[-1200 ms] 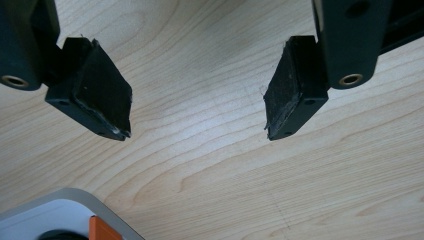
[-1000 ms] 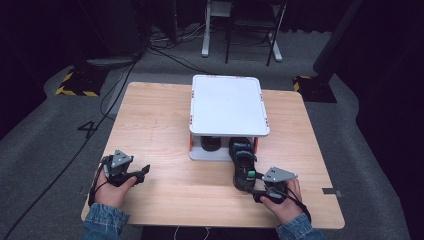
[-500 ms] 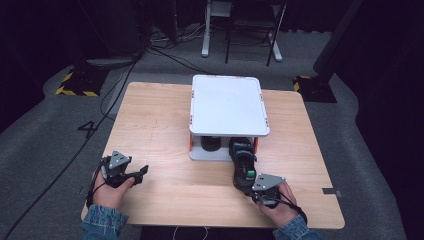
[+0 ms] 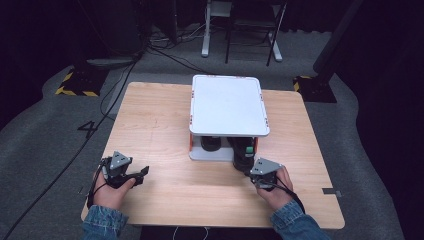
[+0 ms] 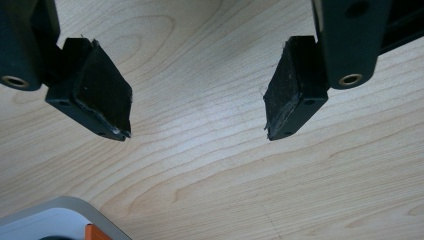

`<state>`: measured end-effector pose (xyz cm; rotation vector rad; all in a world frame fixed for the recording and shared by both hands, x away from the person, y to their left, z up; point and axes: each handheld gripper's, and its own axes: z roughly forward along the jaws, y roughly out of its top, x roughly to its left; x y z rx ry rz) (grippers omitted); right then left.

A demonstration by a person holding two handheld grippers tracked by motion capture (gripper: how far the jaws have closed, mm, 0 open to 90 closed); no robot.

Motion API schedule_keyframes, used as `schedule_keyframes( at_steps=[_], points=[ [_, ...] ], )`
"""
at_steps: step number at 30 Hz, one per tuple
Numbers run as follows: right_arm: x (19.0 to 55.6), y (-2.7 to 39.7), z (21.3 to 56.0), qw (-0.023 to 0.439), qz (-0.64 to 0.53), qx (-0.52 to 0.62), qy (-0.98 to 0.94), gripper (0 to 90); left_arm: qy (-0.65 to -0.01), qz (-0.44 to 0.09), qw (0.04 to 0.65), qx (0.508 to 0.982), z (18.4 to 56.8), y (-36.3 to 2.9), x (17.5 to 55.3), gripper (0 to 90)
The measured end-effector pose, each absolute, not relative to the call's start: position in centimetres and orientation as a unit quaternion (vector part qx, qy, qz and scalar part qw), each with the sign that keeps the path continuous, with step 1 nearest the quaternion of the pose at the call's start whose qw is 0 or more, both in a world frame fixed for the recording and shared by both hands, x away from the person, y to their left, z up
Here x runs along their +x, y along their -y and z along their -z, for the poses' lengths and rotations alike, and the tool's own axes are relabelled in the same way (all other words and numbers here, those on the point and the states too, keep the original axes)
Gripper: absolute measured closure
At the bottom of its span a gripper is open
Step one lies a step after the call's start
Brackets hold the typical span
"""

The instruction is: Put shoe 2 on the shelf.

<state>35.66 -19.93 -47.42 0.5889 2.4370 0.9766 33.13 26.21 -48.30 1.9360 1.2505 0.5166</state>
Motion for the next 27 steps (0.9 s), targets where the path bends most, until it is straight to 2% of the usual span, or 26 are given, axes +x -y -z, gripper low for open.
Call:
schedule_keyframes(
  at_steps=[9,12,14,17,18,19,20,21,24,27],
  points=[
    [38.6,19.0,47.8,0.256,-0.355,0.204,-0.876,87.8,-0.488,-0.202,0.376,0.762,48.5,-26.1,33.2,27.7],
    [39.1,18.5,47.9,0.261,-0.357,0.201,-0.874,84.3,-0.486,-0.204,0.375,0.762,48.5,-26.0,33.2,27.6],
    [38.7,18.5,47.8,0.261,-0.363,0.208,-0.87,74.9,-0.485,-0.204,0.376,0.763,48.4,-26.0,33.1,27.6],
    [37.5,18.9,47.0,0.263,-0.384,0.217,-0.858,66.6,-0.488,-0.205,0.376,0.76,48.4,-26.3,33.0,27.6],
    [37.0,19.2,46.7,0.273,-0.397,0.243,-0.842,59.3,-0.488,-0.205,0.376,0.761,48.4,-26.3,33.0,27.6],
    [37.0,19.2,46.7,0.273,-0.397,0.243,-0.842,59.3,-0.488,-0.205,0.376,0.761,48.4,-26.3,33.0,27.6],
    [36.9,19.7,46.6,0.304,-0.412,0.294,-0.807,38.7,-0.489,-0.205,0.376,0.76,48.4,-26.4,32.9,27.6],
    [37.3,19.8,46.8,0.302,-0.414,0.31,-0.801,34.4,-0.49,-0.205,0.376,0.759,48.4,-26.3,32.9,27.6],
    [38.9,19.6,47.8,0.261,-0.426,0.379,-0.779,24.5,-0.486,-0.206,0.376,0.762,48.4,-26.2,32.8,27.6],
    [39.6,18.8,48.8,0.276,-0.415,0.402,-0.768,23.2,-0.485,-0.206,0.375,0.763,48.4,-26.2,32.7,27.6]
  ],
)
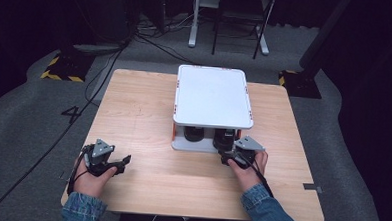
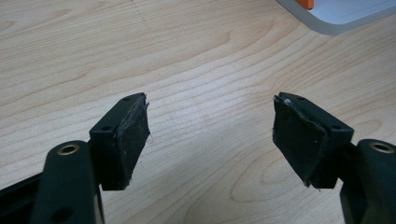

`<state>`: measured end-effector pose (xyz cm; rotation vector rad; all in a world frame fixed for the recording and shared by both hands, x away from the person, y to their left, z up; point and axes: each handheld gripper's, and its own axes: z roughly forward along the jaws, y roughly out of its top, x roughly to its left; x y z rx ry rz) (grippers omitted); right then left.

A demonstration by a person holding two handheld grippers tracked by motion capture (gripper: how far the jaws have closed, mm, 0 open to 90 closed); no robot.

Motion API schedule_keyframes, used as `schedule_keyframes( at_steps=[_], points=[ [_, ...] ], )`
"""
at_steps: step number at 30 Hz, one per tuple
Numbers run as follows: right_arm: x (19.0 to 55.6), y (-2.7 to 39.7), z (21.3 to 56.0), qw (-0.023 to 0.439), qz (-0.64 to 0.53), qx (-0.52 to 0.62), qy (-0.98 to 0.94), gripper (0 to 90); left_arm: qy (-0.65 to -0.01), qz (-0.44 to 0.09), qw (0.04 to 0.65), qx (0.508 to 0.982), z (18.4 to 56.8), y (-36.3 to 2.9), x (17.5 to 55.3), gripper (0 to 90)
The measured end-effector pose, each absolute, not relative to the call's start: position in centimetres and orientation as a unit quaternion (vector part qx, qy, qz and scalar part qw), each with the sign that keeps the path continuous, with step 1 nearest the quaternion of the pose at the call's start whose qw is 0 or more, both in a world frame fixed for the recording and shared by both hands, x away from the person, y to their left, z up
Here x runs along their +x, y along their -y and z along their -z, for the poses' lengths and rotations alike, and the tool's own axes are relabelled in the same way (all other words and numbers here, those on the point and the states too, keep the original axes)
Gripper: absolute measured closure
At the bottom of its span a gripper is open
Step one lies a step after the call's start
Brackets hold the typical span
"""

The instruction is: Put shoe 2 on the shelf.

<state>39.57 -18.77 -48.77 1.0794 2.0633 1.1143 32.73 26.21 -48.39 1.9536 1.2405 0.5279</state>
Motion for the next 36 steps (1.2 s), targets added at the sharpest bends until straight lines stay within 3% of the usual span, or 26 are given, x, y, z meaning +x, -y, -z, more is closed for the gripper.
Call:
schedule_keyframes(
  at_steps=[2,9,26,29,31,36],
  points=[
    [39.8,18.1,49.2,0.299,-0.403,0.406,-0.763,22.6,-0.489,-0.205,0.374,0.761,48.5,-26.3,32.7,27.6],
    [41.3,18.3,49.9,0.259,-0.411,0.412,-0.771,16.1,-0.49,-0.205,0.371,0.761,48.6,-26.5,32.4,27.6],
    [43.4,15.3,50.0,0.268,-0.419,0.39,-0.775,16.9,-0.497,-0.202,0.368,0.759,48.9,-26.9,31.9,27.6],
    [43.3,15.7,49.9,0.258,-0.428,0.4,-0.768,19.3,-0.496,-0.202,0.37,0.759,48.8,-26.8,31.9,27.6],
    [42.7,15.9,49.7,0.26,-0.435,0.399,-0.764,26.5,-0.495,-0.203,0.374,0.758,48.7,-26.8,32.0,27.6],
    [40.3,17.3,48.4,0.253,-0.446,0.392,-0.763,26.8,-0.49,-0.202,0.377,0.76,48.5,-26.6,32.3,27.6]
  ],
)
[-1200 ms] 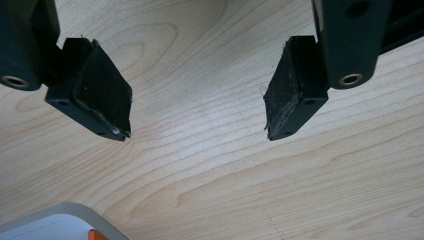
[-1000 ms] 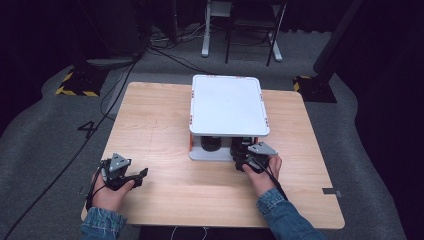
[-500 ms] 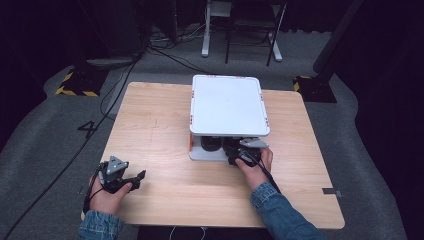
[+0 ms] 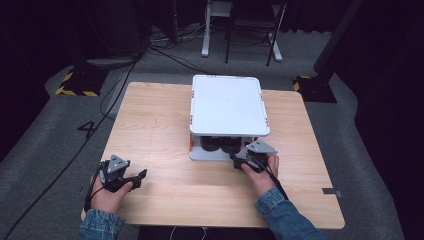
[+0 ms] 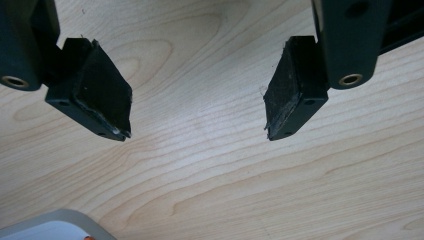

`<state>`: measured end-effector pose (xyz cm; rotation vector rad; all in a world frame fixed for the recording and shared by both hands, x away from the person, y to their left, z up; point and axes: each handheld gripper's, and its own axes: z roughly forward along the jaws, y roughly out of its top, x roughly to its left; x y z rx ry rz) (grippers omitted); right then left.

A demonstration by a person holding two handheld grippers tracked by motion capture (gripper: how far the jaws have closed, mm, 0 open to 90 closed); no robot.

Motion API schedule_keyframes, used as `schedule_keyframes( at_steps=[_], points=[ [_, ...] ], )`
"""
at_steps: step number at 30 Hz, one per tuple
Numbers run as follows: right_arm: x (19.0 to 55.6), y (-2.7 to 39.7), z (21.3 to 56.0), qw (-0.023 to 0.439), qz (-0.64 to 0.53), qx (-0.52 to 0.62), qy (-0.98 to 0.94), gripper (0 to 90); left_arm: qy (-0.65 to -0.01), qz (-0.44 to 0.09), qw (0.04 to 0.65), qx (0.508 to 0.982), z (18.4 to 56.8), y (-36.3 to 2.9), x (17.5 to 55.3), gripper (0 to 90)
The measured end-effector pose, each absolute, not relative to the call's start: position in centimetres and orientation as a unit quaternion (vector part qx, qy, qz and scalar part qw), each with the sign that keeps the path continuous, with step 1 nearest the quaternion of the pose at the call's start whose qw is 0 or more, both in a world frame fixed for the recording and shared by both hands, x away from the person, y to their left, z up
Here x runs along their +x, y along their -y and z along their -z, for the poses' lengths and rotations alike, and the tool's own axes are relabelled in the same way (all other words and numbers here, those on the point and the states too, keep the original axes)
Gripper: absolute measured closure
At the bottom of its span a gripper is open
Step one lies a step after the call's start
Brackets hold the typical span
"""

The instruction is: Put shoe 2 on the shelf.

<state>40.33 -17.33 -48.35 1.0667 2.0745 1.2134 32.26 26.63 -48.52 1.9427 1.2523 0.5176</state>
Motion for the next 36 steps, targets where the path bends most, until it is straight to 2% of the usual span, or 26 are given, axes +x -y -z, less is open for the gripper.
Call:
schedule_keyframes(
  at_steps=[3,4,8,12,16,23,26,36],
  points=[
    [39.5,18.0,47.7,0.25,-0.448,0.392,-0.764,29.6,-0.485,-0.202,0.385,0.759,48.3,-26.3,32.4,27.6],
    [38.0,19.4,46.1,0.241,-0.464,0.39,-0.758,31.1,-0.479,-0.202,0.389,0.761,48.0,-26.0,32.5,27.6],
    [36.4,21.8,43.9,0.246,-0.48,0.387,-0.748,32.4,-0.472,-0.201,0.396,0.761,47.5,-25.8,32.4,27.4],
    [36.1,24.0,42.6,0.221,-0.491,0.403,-0.74,31.8,-0.47,-0.202,0.398,0.762,47.3,-25.9,32.4,27.1],
    [36.0,26.7,41.7,0.234,-0.479,0.416,-0.737,31.1,-0.472,-0.204,0.397,0.76,47.0,-26.2,32.5,26.6],
    [35.7,31.1,40.5,0.261,-0.445,0.436,-0.737,23.6,-0.471,-0.209,0.387,0.765,46.7,-26.8,33.1,24.4],
    [35.4,33.4,40.5,0.261,-0.435,0.448,-0.736,16.6,-0.475,-0.211,0.384,0.763,46.7,-27.0,33.3,23.0],
    [35.3,37.7,41.3,0.234,-0.416,0.481,-0.735,15.5,-0.475,-0.228,0.358,0.771,46.6,-28.1,34.0,17.0]
  ],
)
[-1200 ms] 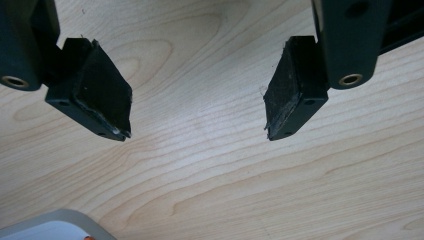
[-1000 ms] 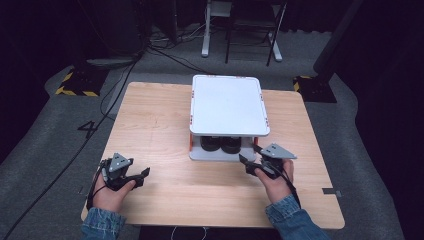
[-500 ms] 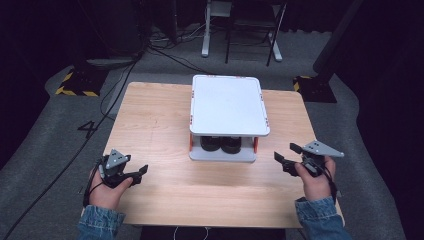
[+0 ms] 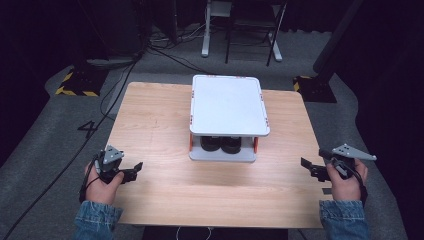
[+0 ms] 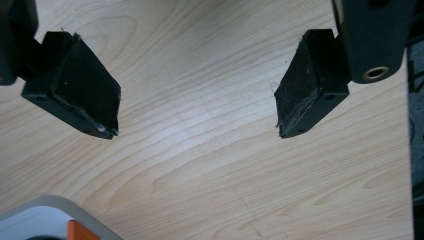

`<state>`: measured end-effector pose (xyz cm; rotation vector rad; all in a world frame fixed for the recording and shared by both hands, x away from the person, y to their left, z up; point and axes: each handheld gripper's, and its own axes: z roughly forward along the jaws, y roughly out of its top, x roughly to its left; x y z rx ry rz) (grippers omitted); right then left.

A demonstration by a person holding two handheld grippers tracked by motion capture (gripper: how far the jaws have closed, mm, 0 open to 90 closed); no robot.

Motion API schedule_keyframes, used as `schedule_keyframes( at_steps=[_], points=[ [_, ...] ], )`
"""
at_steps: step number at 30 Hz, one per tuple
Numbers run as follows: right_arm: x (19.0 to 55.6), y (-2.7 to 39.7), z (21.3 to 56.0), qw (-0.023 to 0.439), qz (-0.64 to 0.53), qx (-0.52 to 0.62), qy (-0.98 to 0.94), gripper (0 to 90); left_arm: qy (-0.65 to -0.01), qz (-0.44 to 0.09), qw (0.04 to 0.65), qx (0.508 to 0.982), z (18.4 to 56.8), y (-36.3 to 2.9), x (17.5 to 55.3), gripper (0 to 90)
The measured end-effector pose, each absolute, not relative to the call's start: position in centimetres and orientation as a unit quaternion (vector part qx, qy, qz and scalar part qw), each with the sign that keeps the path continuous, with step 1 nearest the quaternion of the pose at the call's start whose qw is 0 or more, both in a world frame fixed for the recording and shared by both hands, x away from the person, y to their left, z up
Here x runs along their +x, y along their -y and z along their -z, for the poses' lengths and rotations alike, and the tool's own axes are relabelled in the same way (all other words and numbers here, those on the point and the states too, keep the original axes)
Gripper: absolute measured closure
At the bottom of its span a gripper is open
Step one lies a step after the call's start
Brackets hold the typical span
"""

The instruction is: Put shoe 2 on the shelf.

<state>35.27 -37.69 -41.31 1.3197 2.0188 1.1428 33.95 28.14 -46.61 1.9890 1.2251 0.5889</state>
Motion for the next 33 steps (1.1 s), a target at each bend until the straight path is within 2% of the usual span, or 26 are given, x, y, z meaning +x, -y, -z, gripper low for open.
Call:
schedule_keyframes(
  at_steps=[5,7,8,14,22,25,33],
  points=[
    [35.7,38.9,42.7,0.243,-0.374,0.512,-0.734,15.5,-0.487,-0.23,0.346,0.768,46.7,-28.7,34.1,17.0],
    [36.2,39.4,43.7,0.23,-0.361,0.531,-0.732,15.6,-0.487,-0.228,0.344,0.77,46.9,-28.8,34.2,17.1],
    [36.7,39.6,44.9,0.206,-0.358,0.537,-0.735,15.7,-0.487,-0.229,0.34,0.771,47.1,-29.0,34.2,17.2],
    [37.5,39.4,47.0,0.2,-0.353,0.532,-0.743,15.7,-0.484,-0.233,0.326,0.778,47.7,-29.2,34.5,17.6],
    [38.4,38.3,49.4,0.207,-0.321,0.517,-0.766,16.1,-0.488,-0.23,0.314,0.781,48.8,-29.3,34.9,18.6],
    [38.4,38.0,49.6,0.222,-0.321,0.507,-0.769,16.5,-0.49,-0.232,0.316,0.779,48.9,-29.5,34.9,18.6],
    [38.9,36.9,50.4,0.226,-0.334,0.501,-0.766,15.2,-0.492,-0.235,0.324,0.773,49.1,-29.6,34.8,18.9]
  ],
)
